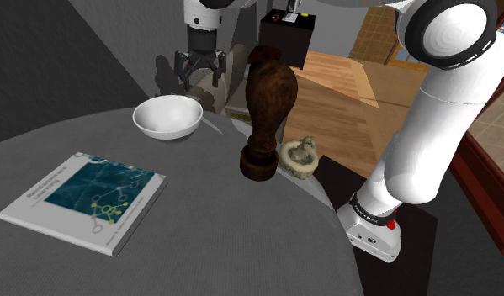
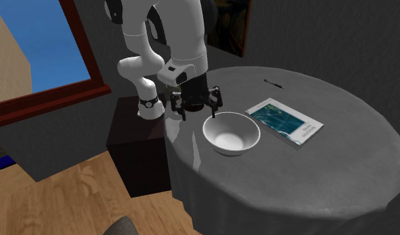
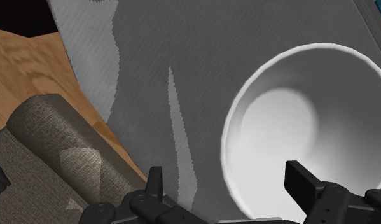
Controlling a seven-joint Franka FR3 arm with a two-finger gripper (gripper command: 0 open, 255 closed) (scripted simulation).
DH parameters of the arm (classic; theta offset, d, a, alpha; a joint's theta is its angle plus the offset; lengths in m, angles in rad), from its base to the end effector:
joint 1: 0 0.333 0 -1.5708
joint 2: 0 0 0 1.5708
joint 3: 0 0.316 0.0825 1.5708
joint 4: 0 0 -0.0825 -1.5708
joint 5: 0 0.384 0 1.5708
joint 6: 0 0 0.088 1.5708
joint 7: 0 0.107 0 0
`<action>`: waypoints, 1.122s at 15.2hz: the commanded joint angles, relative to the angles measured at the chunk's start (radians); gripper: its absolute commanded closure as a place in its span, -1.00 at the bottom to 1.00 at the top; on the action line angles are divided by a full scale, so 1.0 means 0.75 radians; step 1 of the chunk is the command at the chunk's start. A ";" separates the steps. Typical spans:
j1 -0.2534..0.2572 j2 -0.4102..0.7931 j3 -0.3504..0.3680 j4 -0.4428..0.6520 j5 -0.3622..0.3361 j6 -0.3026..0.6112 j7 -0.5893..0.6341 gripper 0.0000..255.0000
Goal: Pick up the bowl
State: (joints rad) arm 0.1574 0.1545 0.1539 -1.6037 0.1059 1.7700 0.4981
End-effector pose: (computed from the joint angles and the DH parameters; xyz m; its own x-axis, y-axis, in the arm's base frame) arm 0.5814 0.1905 0.5378 0.9776 -0.2044 -0.0503 -0.2090 -0.9708 -0.1176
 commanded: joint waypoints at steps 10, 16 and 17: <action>0.014 0.082 0.007 -0.028 -0.006 0.117 0.011 -1.00; 0.013 0.080 0.006 -0.029 -0.006 0.116 0.008 1.00; 0.013 0.080 0.006 -0.029 -0.006 0.116 0.008 1.00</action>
State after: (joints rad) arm 0.1669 0.2140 0.1583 -1.6248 0.1016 1.8567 0.5045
